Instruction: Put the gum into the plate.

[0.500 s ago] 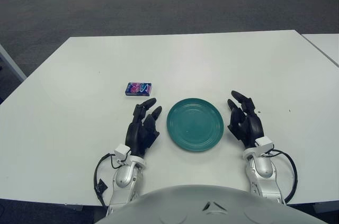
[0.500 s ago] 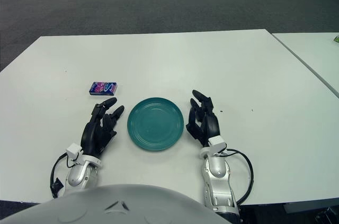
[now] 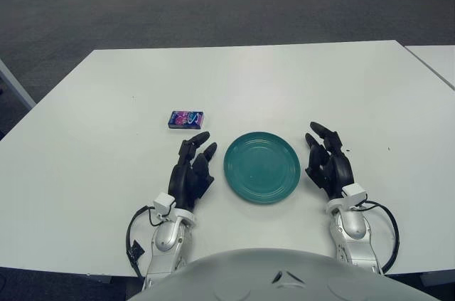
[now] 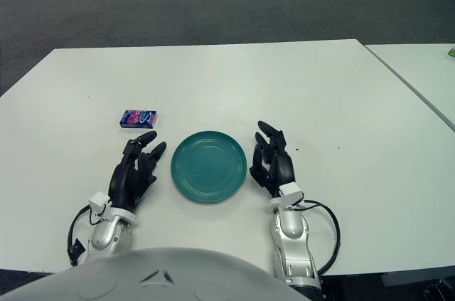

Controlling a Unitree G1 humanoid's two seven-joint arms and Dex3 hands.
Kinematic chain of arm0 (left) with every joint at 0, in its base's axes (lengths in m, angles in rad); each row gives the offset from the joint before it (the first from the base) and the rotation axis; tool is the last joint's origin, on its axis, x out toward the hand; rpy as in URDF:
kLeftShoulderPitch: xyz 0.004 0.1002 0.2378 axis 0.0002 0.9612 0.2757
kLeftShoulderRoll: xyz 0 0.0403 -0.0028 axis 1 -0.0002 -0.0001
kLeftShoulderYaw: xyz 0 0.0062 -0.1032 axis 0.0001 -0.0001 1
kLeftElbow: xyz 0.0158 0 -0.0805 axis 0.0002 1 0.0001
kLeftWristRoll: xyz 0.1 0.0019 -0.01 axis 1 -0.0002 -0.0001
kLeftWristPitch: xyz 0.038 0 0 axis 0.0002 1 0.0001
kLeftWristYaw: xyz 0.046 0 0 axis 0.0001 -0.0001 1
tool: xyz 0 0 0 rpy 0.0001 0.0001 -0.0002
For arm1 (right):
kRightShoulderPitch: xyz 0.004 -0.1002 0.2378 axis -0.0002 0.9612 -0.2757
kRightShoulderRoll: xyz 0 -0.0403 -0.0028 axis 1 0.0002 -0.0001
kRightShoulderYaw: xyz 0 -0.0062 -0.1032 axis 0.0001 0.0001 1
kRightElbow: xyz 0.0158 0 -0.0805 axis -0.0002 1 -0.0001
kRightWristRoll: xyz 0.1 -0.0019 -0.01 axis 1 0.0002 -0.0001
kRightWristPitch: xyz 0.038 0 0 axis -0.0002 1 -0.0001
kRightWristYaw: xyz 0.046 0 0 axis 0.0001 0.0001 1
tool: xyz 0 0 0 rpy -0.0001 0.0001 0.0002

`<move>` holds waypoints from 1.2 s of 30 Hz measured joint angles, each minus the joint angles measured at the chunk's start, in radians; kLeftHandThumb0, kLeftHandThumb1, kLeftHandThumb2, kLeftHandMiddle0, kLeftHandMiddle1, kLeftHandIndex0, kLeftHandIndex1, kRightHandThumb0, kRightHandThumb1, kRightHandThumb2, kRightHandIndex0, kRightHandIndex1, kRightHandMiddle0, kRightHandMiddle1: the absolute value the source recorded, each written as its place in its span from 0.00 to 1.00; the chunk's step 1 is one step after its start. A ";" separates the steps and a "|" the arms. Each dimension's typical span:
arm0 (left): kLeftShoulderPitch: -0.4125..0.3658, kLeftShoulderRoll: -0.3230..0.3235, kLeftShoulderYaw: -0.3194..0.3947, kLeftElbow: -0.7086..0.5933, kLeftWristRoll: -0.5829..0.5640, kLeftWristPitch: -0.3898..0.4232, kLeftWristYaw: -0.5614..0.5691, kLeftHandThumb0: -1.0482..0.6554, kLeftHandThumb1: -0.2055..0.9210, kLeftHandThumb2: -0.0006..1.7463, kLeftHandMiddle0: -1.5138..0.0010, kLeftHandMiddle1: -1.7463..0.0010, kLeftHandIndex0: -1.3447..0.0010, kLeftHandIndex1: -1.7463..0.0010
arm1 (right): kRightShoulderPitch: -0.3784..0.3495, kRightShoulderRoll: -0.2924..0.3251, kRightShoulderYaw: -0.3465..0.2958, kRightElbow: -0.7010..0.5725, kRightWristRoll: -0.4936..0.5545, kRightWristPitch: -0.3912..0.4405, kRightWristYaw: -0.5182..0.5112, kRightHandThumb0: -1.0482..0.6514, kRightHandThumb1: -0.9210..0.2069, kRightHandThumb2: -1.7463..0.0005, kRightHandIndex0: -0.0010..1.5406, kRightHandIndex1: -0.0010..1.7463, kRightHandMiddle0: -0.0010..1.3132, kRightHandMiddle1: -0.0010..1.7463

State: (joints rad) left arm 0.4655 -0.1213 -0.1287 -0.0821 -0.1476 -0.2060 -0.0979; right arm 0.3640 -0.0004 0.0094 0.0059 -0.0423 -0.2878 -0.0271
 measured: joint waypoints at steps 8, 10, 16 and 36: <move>-0.001 0.000 -0.002 0.000 0.007 -0.001 0.008 0.14 1.00 0.49 0.74 0.77 0.94 0.36 | 0.000 0.000 0.000 0.000 0.000 0.000 0.000 0.14 0.00 0.48 0.25 0.00 0.00 0.42; -0.004 0.000 -0.002 0.001 0.014 -0.003 0.011 0.15 1.00 0.48 0.73 0.76 0.93 0.36 | 0.000 0.000 0.000 -0.001 0.000 0.003 0.000 0.14 0.00 0.48 0.25 0.00 0.00 0.42; -0.057 0.004 -0.002 -0.036 0.083 0.015 0.079 0.19 1.00 0.46 0.73 0.75 0.90 0.36 | 0.000 -0.001 0.000 -0.004 0.001 0.010 0.003 0.14 0.00 0.48 0.26 0.00 0.00 0.42; -0.576 0.318 0.053 0.063 0.364 0.221 0.025 0.10 1.00 0.44 0.85 0.86 1.00 0.50 | -0.022 -0.004 -0.010 0.006 0.017 0.019 0.015 0.14 0.00 0.48 0.26 0.00 0.00 0.45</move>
State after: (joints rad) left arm -0.1106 0.1970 -0.0752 -0.0196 0.2159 0.0147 -0.0734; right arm 0.3415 -0.0044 -0.0004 0.0119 -0.0250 -0.2688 -0.0122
